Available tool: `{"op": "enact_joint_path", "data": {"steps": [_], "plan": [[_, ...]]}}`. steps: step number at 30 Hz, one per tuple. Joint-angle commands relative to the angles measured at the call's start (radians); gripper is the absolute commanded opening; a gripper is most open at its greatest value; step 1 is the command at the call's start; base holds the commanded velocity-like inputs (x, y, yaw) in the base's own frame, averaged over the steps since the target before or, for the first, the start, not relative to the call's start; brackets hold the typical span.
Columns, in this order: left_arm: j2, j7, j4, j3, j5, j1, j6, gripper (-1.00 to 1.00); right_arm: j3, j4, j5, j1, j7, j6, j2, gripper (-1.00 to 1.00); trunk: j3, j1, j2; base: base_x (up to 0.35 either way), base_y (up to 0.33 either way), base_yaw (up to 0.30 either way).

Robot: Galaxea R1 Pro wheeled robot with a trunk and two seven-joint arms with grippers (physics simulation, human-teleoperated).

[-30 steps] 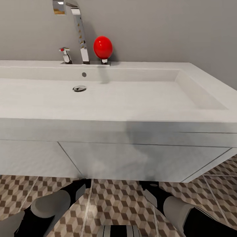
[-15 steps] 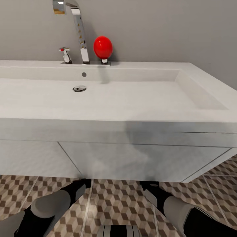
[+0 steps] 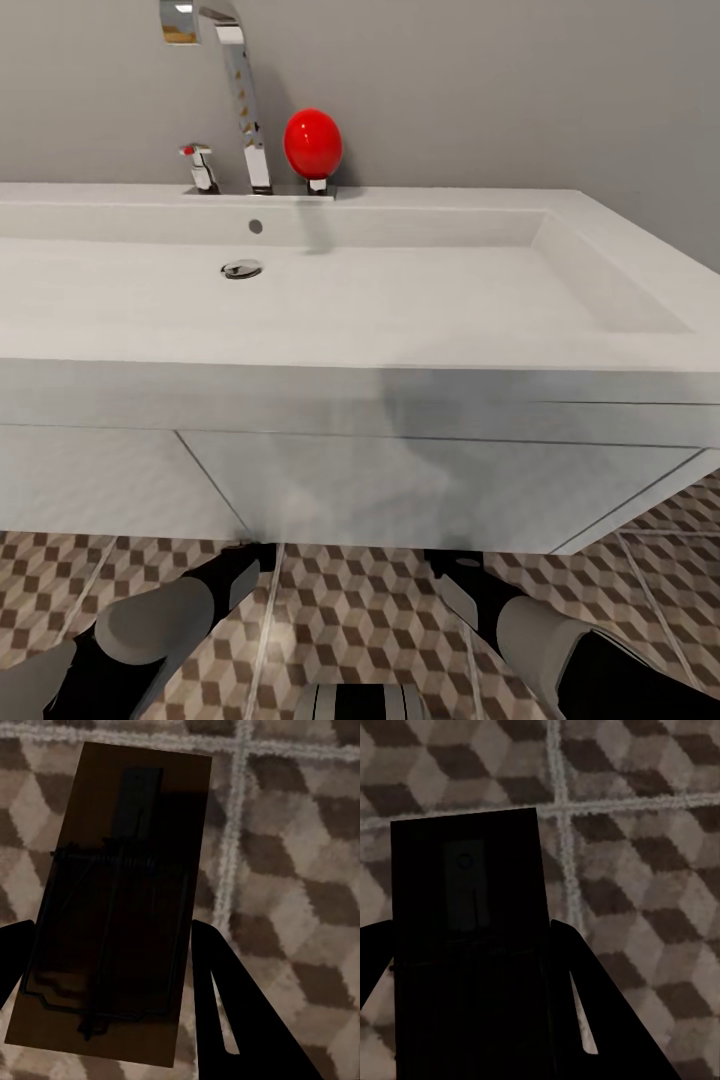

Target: Take the four mousetraps from the cabinet in the bathroom and place them on the bathroom floor. Make sure all four end up on the same floor surface, and ensure that at least two of them are either under or directly next to the same bathroom sink.

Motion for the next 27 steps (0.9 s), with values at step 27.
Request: {"op": "enact_joint_path", "data": {"steps": [27], "plan": [[0.002, 0.004, 0.003, -0.008, 0.004, -0.004, 0.006, -1.0, 0.012, 0.0, -0.01, -0.008, -0.002, -0.005, 0.0, -1.0, -0.041, 0.0, 0.0, 0.0, 0.0, 0.0]]}}
